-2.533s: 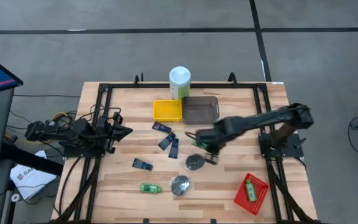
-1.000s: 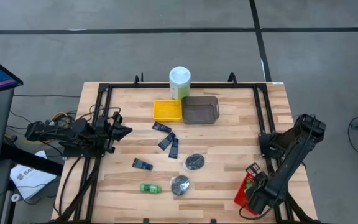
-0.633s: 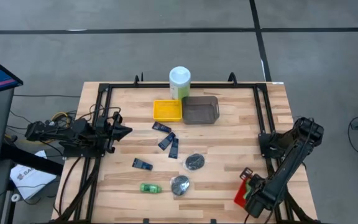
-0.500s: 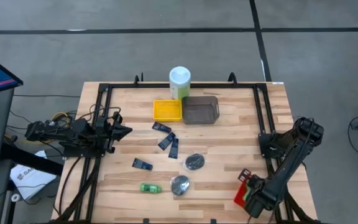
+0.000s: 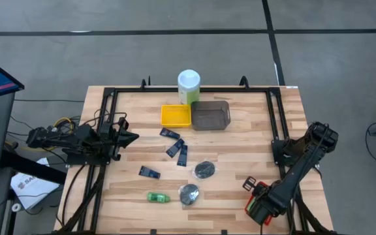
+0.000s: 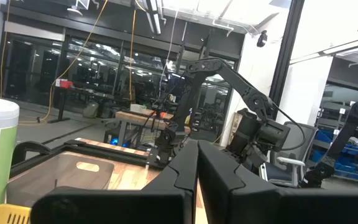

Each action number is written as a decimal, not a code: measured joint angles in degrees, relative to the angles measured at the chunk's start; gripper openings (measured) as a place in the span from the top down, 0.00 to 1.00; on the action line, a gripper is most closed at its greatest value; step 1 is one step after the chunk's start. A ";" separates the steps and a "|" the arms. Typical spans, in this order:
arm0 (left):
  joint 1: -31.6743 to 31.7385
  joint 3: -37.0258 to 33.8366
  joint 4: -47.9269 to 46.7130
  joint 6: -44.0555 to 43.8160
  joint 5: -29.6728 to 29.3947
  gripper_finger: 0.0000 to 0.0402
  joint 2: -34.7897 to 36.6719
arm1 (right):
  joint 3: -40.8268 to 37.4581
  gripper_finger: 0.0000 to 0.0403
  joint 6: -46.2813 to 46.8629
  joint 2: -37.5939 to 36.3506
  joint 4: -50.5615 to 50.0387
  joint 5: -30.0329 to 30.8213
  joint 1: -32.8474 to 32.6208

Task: Pick & Place Travel size toiletries
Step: Put the green shampoo bottle into the red basket

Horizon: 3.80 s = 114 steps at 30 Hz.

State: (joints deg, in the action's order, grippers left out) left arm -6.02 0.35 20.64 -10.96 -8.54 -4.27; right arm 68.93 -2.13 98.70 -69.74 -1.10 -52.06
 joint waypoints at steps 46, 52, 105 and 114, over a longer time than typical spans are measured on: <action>-0.02 -0.01 0.00 0.02 0.00 0.98 0.00 | -8.28 0.71 6.14 -0.02 11.96 2.44 3.98; -0.02 -0.01 0.02 0.02 -0.25 0.98 0.00 | -8.28 0.59 9.83 -0.02 11.90 0.85 3.96; -1.73 21.99 -2.92 -31.87 22.38 1.00 -37.82 | -8.17 0.76 34.59 -23.00 26.90 2.46 22.81; -12.96 32.61 -13.23 -30.11 25.34 1.00 -63.26 | -8.15 0.90 35.21 -19.16 25.85 2.39 17.82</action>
State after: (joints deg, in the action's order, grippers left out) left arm -18.98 32.96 7.41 -41.07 16.81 -67.53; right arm 60.77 33.08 79.53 -43.89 1.29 -34.23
